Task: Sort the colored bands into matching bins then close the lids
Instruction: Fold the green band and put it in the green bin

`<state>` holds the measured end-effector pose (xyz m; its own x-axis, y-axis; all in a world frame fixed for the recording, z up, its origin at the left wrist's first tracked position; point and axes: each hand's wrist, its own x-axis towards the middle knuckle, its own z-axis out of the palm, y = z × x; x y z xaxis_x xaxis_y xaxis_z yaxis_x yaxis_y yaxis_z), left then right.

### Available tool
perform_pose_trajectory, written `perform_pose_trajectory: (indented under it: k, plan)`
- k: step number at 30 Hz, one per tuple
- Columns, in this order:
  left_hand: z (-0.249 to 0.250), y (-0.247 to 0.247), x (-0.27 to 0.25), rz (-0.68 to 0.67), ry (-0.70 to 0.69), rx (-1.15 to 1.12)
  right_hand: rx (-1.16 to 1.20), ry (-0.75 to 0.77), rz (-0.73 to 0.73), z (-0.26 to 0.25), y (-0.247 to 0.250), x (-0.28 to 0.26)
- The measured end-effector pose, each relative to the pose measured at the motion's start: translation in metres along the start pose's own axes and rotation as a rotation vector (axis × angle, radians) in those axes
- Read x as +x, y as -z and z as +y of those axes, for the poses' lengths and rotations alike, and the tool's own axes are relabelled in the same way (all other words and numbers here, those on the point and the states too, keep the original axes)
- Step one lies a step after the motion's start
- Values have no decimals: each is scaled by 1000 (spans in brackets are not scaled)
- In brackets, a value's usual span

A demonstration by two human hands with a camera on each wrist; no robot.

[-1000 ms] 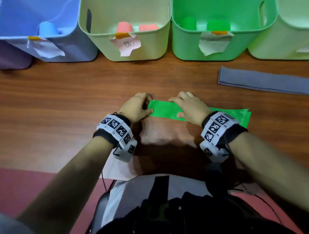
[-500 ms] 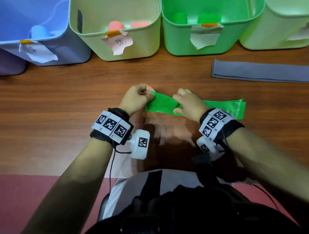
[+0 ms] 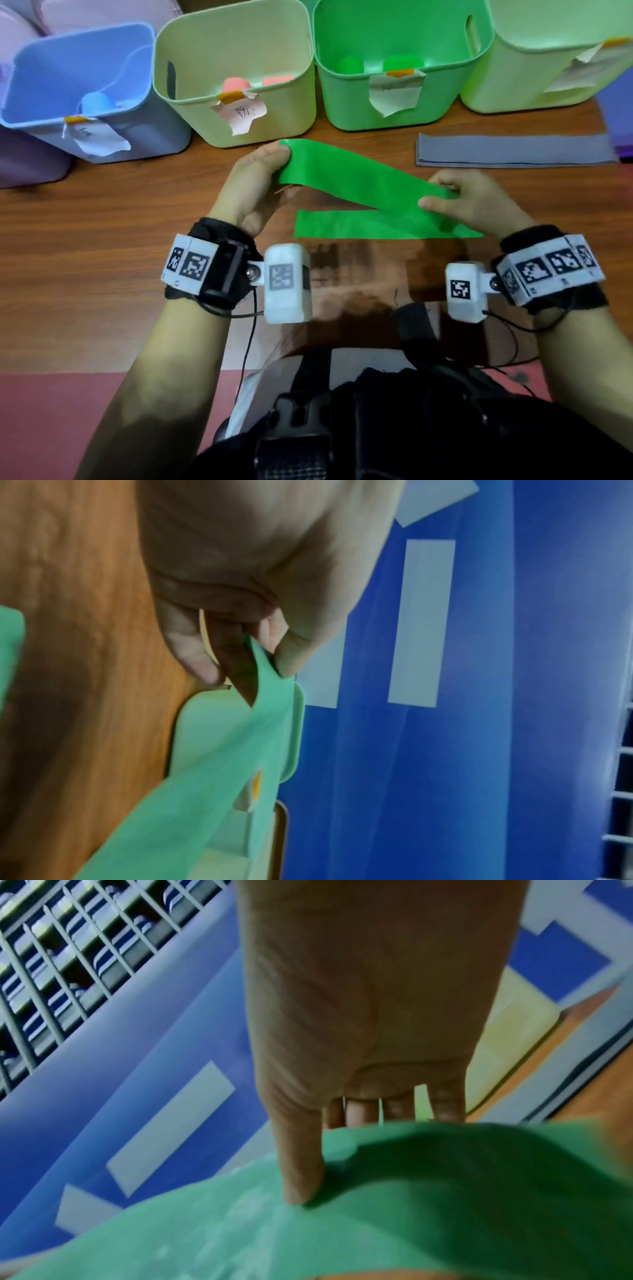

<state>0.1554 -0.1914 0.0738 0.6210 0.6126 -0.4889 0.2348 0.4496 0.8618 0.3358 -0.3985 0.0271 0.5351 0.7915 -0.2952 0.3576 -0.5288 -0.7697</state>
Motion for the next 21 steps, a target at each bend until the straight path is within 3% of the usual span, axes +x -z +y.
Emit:
perform_pose_trajectory:
  k: [2, 6, 11, 14, 17, 21]
  plan:
    - [7, 1, -6, 30, -23, -35, 66, -14, 107, -1, 6, -4]
    - [22, 1, -17, 48, -133, -54, 72, 97, 243, -18, 11, -9]
    - [54, 6, -29, 108, -305, -105, -38, 198, 244, -54, 11, -10]
    - [82, 3, -46, 60, -469, -71, -117, 241, 205, -80, 14, -6]
    - [110, 0, -67, -3, -666, 70, -134, 271, 96, -112, 22, 4]
    - [146, -8, -94, -79, -932, 513, -49, 415, 130, -162, 32, 11]
